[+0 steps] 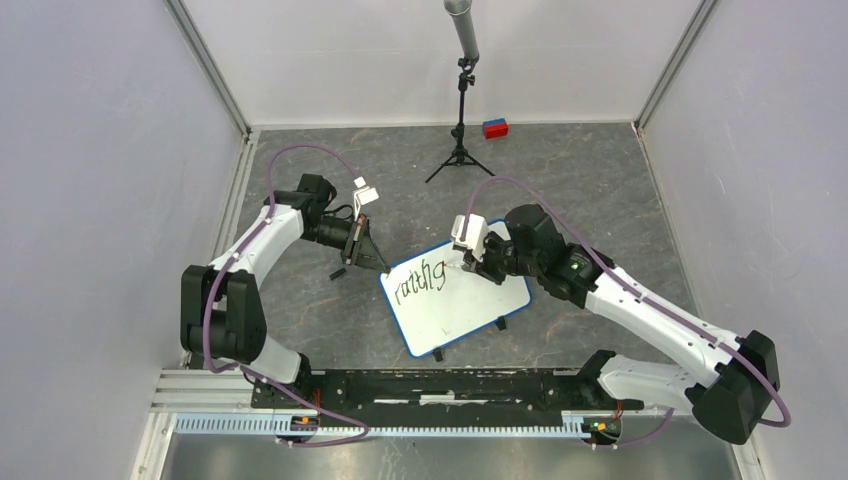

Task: Write a sentence on the whiteboard

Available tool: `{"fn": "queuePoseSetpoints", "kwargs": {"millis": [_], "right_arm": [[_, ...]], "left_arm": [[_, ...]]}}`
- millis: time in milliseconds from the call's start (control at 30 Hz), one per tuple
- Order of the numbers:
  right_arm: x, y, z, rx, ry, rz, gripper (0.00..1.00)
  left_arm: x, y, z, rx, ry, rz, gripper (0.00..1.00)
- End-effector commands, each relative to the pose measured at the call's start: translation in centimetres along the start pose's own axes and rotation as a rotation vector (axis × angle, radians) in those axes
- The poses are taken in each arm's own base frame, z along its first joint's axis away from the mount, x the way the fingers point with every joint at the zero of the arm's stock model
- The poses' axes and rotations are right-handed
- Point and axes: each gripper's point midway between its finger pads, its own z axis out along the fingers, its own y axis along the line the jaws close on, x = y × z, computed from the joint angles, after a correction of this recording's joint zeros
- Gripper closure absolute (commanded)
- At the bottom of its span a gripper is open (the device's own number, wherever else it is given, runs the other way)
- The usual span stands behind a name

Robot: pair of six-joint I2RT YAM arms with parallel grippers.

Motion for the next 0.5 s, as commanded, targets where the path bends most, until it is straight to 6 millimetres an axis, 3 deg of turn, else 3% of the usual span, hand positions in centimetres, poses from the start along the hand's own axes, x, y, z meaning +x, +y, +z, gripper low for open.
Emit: {"fn": "queuePoseSetpoints", "kwargs": {"millis": [0,467], "right_arm": [[-0.5,-0.7,0.2,0.017,-0.009,-0.017,1.0],[0.5,-1.7,-0.4,0.076,0.023,-0.021,1.0]], "left_arm": [[1.0,0.0,0.4,0.002,0.026,0.032,0.97],[1.1,0.1,0.4,0.003,0.028,0.025,0.97]]}}
